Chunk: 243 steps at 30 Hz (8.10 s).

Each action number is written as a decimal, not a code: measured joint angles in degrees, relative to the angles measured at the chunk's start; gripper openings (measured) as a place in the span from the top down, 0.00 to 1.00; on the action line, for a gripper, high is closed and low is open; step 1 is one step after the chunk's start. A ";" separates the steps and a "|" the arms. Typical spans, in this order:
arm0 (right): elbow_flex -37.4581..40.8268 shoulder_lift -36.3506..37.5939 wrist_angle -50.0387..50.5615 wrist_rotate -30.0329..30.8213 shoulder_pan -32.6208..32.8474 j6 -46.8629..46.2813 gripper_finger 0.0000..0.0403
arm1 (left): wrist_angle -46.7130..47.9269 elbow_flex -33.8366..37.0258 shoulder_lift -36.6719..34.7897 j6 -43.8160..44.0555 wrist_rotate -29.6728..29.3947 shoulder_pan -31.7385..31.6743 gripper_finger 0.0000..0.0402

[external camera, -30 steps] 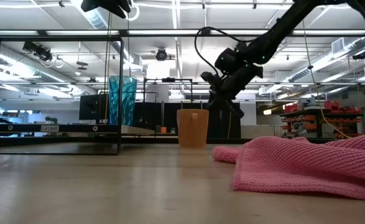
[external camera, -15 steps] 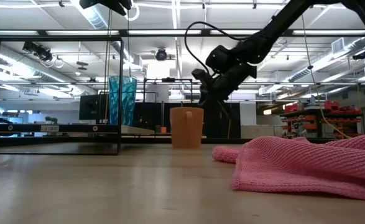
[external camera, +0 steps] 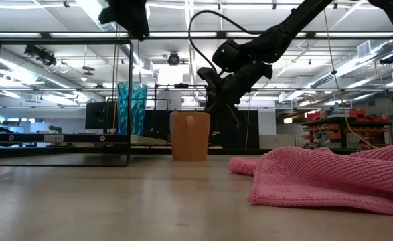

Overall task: Stack small to large cups/mugs on shelf
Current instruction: Put the orange mug on the shelf

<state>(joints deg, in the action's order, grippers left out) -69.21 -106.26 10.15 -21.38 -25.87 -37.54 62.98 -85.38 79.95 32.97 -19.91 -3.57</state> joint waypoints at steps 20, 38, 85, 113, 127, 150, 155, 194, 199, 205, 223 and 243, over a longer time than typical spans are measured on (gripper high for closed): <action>3.07 20.26 15.36 23.01 19.87 -3.51 0.98 | -5.40 0.00 12.23 -5.60 2.12 -3.02 0.73; 4.81 2.08 0.91 39.03 27.04 -3.42 0.99 | -9.05 -0.04 12.73 -11.78 12.59 -8.28 0.76; 10.50 11.58 0.56 12.80 12.84 1.53 0.79 | -9.14 -0.04 12.69 -12.63 12.73 -8.92 0.86; 10.49 10.29 -1.71 3.89 5.55 1.63 0.78 | -9.96 -0.04 12.67 -11.13 12.72 -10.52 0.83; 10.49 10.29 -2.36 5.87 7.09 1.11 0.78 | -11.66 0.00 17.33 -10.80 12.73 -14.08 0.83; 10.49 10.29 -1.05 5.87 11.12 0.02 0.78 | -13.96 0.00 24.32 -10.05 12.71 -18.80 0.77; 10.49 10.29 -1.05 5.91 11.29 0.02 0.78 | -14.97 -0.11 25.14 -10.05 12.90 -19.00 0.75; 10.45 11.23 0.76 4.76 16.82 -1.14 0.78 | -15.63 -0.04 29.65 -10.05 15.42 -21.14 0.96; 10.45 12.57 1.84 4.21 18.88 -1.95 0.78 | -15.69 -0.04 29.65 -9.15 16.05 -21.14 0.95; 10.45 20.31 9.21 5.03 22.41 -1.10 0.81 | -12.83 -3.01 29.58 -6.40 18.54 -20.58 0.96; 10.45 46.27 25.53 28.56 38.19 -0.85 0.86 | 14.48 -30.82 29.43 5.11 7.08 -13.19 0.96; 10.47 46.53 27.69 31.25 43.46 0.22 0.86 | 26.98 -32.33 26.12 17.37 4.01 -14.85 0.96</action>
<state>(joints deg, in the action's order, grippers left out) -58.74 -59.72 37.85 9.87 17.59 -37.32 89.96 -117.71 106.07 50.34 -15.90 -18.43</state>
